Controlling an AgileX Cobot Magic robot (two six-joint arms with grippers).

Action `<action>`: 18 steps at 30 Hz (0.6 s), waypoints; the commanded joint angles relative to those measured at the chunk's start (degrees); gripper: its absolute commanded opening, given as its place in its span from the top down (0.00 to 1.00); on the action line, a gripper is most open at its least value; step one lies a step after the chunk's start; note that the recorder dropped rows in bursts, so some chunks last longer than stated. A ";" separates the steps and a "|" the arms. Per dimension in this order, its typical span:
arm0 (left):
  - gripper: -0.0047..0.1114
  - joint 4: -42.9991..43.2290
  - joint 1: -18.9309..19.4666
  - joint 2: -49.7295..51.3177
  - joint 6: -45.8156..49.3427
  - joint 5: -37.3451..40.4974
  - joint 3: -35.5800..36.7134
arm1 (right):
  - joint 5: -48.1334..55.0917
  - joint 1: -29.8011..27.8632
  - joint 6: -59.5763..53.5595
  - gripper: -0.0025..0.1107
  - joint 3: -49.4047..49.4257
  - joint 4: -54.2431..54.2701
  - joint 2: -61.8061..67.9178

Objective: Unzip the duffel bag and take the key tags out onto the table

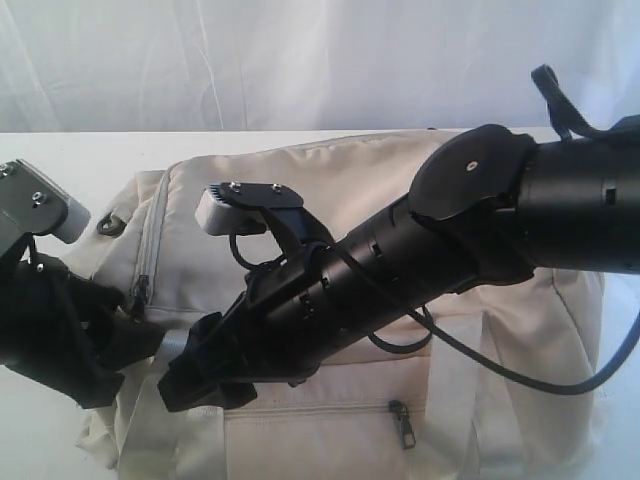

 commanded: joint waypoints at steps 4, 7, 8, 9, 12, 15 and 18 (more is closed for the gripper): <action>0.41 -2.07 -0.30 3.21 0.70 -0.21 -0.95 | -0.33 0.04 -1.17 0.50 -0.27 1.53 0.13; 0.54 -1.97 -0.30 3.21 0.70 0.02 -0.95 | -0.33 0.04 -1.17 0.50 -0.27 1.53 0.13; 0.58 -1.69 -0.30 3.21 0.70 0.02 -0.95 | -0.33 0.04 -1.17 0.50 -0.27 1.53 0.13; 0.66 -1.35 -0.30 2.97 0.70 0.02 -0.95 | -0.33 0.04 -1.17 0.50 -0.27 1.53 0.13; 0.80 -1.05 -0.30 2.10 0.70 0.18 -0.95 | -0.06 0.04 -1.17 0.50 -0.27 1.54 0.13; 0.91 0.62 -0.30 0.09 0.70 0.26 -0.95 | -0.17 0.04 -1.17 0.50 -0.27 1.54 0.13; 0.96 1.98 -0.30 -0.86 0.70 0.68 -0.95 | -0.28 0.04 -1.17 0.49 -0.27 1.54 0.13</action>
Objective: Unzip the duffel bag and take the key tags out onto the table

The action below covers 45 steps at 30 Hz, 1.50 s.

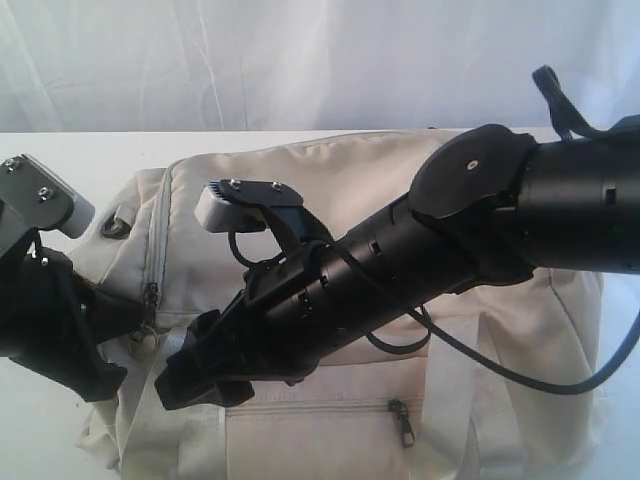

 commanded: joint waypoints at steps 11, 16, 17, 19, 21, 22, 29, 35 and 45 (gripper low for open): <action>0.48 0.33 -0.30 1.56 -5.23 1.90 -0.31 | -1.35 0.82 -0.78 0.38 -0.27 0.59 0.13; 0.48 0.34 -0.30 3.87 -5.89 3.81 -2.43 | -5.31 4.07 -0.78 0.38 -0.27 1.02 1.72; 0.48 0.34 -0.30 4.23 -5.89 3.81 -2.69 | -5.96 4.63 -0.78 0.38 -0.27 1.11 2.55; 0.50 0.34 -0.30 5.24 -5.89 3.92 -3.03 | -6.62 5.07 -0.59 0.38 -0.27 1.24 4.48; 0.52 0.34 -0.30 5.65 -5.89 4.04 -3.31 | -7.48 5.19 -0.55 0.38 -0.27 2.30 6.32; 0.52 0.34 -0.30 5.75 -5.89 4.15 -3.45 | -8.49 5.19 -0.24 0.39 -0.27 2.78 7.08; 0.52 0.55 -0.30 5.75 -5.89 4.48 -3.86 | -11.00 5.19 1.03 0.52 -0.27 3.26 8.67; 0.52 2.06 -0.19 5.75 -6.12 5.81 -4.89 | -12.74 5.19 0.50 0.55 -0.27 5.63 8.67; 0.52 2.51 -0.19 5.64 -6.49 5.95 -4.89 | -6.11 4.96 1.48 0.98 -0.27 -2.41 3.81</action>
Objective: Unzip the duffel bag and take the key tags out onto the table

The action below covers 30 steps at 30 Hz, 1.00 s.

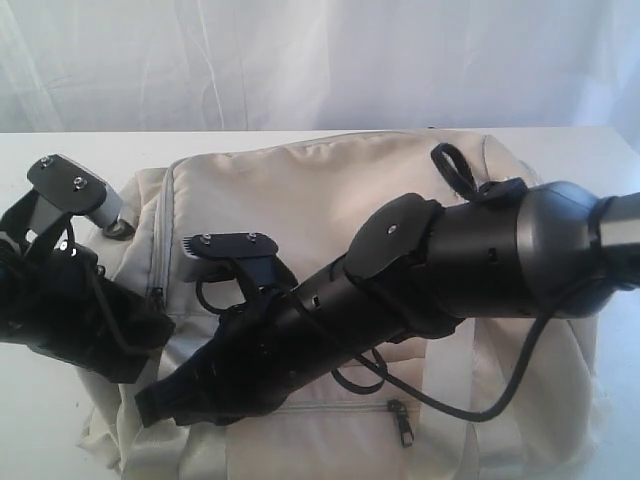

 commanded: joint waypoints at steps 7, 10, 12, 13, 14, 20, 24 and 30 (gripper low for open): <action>0.52 0.93 -0.19 -1.48 -0.65 2.02 -0.27 | 2.89 -0.72 18.71 0.98 -0.23 -27.48 -12.55; 0.52 3.39 -0.19 -1.86 0.61 3.93 -0.27 | 3.07 -1.55 18.99 0.98 -0.23 -29.50 -14.94; 0.52 4.98 -0.19 -2.01 1.61 5.28 -0.27 | 3.07 -2.33 18.99 0.98 -0.23 -29.50 -16.12; 0.52 5.08 -0.19 -2.10 2.40 5.89 -0.27 | 3.07 -2.49 19.31 0.98 -0.23 -29.50 -16.39; 0.51 5.08 -0.19 -2.24 3.29 6.11 -0.27 | 3.07 -2.46 19.45 0.98 -0.23 -29.50 -16.53; 0.43 4.71 -0.29 -4.07 6.31 7.49 -0.27 | 3.18 -2.46 19.43 0.98 -0.23 -29.50 -16.28; 0.43 1.55 -0.43 -6.15 13.59 9.51 -0.27 | 3.05 -2.46 19.43 0.98 -0.23 -29.50 -16.25; 0.43 -0.61 -4.41 -6.44 23.85 4.74 3.38 | 3.07 -2.46 18.54 0.98 -0.23 -29.50 -16.25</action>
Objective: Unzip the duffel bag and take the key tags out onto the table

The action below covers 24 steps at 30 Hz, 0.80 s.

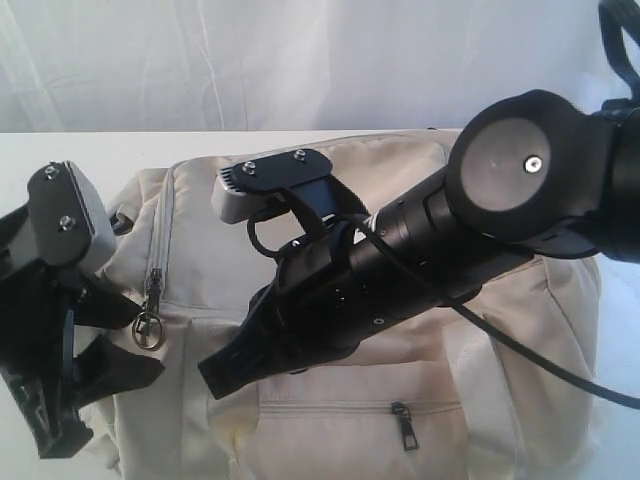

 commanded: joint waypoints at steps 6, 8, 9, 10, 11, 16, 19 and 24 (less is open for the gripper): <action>0.43 -1.68 -3.82 -0.50 4.63 -11.23 4.57 | 0.64 -0.26 -1.72 0.98 -0.23 -0.22 -0.45; 0.43 -1.68 -3.82 -0.50 4.63 -12.78 4.57 | 0.76 -0.26 -2.40 0.98 -0.23 -0.22 -0.45; 0.43 -1.68 -3.82 -0.50 4.63 -13.66 4.57 | 0.76 -0.26 -2.40 0.98 -0.23 -0.22 -0.45; 0.43 -1.68 -3.82 -0.50 4.63 -14.36 4.57 | 0.87 -0.26 -2.40 0.98 -0.23 -0.22 -0.45; 0.43 -1.68 -3.82 -0.40 4.63 -14.88 4.57 | 0.87 -0.26 -2.40 0.98 -0.23 -0.22 -0.45; 0.47 -1.68 -3.82 -0.30 4.63 -15.79 4.57 | 0.99 -0.26 -2.52 0.98 -0.23 -0.22 -0.45; 0.48 -1.68 -3.71 -0.30 4.63 -17.54 4.57 | 1.10 -0.26 -2.53 0.98 -0.23 -0.22 -0.45; 0.48 -1.68 -3.70 -0.41 4.63 -21.32 4.57 | 1.49 -0.26 -2.53 0.98 -0.23 -0.22 -0.45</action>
